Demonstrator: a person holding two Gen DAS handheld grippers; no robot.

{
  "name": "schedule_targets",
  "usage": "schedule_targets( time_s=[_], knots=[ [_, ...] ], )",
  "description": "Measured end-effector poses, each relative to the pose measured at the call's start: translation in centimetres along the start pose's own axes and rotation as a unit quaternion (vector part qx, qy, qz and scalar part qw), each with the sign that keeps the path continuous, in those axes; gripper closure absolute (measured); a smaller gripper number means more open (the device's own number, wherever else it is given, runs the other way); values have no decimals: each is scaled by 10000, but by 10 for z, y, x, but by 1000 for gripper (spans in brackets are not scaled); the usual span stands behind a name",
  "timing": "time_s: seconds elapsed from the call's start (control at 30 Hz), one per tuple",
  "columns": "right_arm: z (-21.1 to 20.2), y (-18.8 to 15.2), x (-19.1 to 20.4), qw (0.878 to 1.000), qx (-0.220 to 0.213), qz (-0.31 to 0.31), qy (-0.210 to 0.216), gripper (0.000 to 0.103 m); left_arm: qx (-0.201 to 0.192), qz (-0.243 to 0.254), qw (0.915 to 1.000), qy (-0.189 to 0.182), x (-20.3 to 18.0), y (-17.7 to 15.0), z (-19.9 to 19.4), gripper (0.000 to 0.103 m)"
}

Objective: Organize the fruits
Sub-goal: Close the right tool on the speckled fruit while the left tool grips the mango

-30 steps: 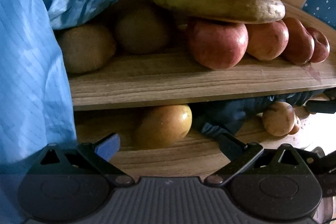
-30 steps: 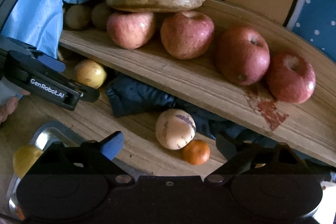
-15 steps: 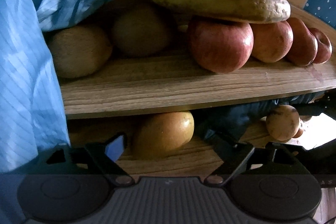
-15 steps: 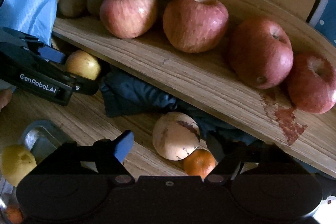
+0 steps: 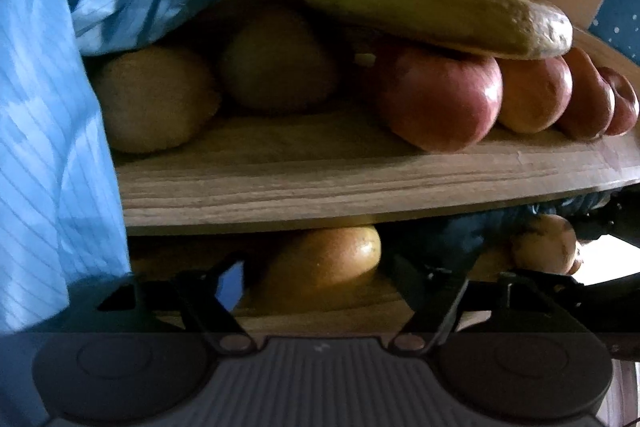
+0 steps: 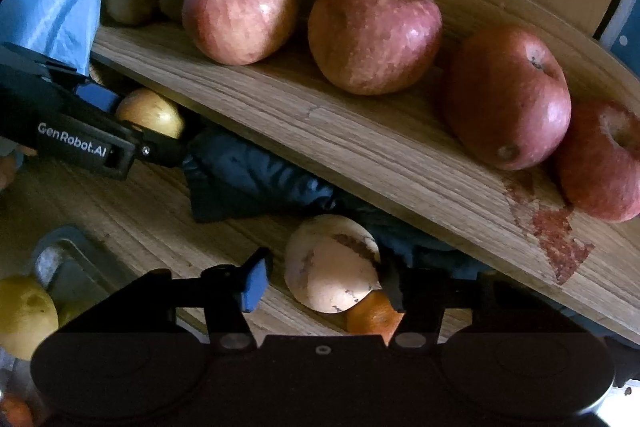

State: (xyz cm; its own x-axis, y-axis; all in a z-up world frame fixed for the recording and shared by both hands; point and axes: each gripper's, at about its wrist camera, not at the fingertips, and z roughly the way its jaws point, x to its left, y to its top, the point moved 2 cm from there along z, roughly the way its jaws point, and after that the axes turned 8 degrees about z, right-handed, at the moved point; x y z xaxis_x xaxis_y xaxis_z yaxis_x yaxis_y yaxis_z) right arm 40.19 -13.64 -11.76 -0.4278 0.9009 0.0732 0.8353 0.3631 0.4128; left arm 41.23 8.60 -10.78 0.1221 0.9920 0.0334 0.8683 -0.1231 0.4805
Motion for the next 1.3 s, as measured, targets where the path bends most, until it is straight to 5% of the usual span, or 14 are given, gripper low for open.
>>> schedule_targets(
  time_s=[0.63,1.3],
  knots=[
    [0,-1,8,9999,27,-158,37,52,86,111,9999,-76,-16,-9,12,33],
    [-31,-16,42,9992,-102,-274,289,52,134,213,9969,-748,-61,-35,-6,35]
  ],
)
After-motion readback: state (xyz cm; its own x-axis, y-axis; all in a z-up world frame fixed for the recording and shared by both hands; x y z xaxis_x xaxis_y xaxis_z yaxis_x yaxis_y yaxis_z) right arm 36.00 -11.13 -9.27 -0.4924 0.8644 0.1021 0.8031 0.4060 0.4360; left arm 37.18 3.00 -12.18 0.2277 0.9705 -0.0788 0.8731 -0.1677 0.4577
